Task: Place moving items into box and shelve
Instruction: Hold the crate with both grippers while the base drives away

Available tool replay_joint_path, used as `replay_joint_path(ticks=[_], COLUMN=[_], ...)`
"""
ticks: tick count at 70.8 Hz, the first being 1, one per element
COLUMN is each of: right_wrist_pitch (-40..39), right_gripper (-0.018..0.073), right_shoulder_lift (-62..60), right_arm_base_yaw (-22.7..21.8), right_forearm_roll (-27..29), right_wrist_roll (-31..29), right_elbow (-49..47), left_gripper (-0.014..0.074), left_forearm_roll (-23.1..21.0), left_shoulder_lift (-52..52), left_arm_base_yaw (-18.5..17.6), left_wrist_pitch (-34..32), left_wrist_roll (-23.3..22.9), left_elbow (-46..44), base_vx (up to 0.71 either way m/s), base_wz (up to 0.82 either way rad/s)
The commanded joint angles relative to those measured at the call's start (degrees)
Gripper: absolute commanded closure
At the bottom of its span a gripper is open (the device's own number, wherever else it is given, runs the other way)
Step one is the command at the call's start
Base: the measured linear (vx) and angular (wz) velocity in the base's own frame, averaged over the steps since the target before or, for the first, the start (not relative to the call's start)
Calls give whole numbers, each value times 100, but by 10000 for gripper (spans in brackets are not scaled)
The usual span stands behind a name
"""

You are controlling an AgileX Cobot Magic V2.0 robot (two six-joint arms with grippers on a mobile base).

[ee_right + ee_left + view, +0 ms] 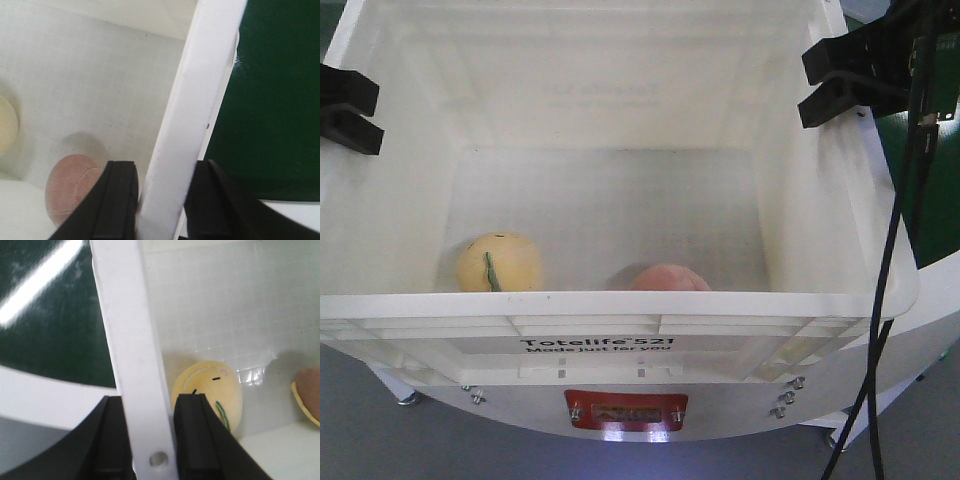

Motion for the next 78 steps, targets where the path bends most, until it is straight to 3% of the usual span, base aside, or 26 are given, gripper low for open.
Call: replay_joint_path(ticks=[1,78], right_wrist_pitch=[-516,-516], right_gripper=[571,571], right_shoulder_lift=[-260,-260], right_arm_base_yaw=[-8,-8], right_forearm_roll=[389,389], right_wrist_roll=[-152,-152], right_elbow=[-221,-221], left_gripper=[613,613], left_forearm_roll=[-303,-303], left_shoulder_lift=[-228,-228], left_arm_base_yaw=[-14,-14], left_wrist_pitch=[-557,-557], left_wrist_roll=[71,71], left_elbow=[-252,-252], base_vx=[-16,-12], base_wz=[26,44])
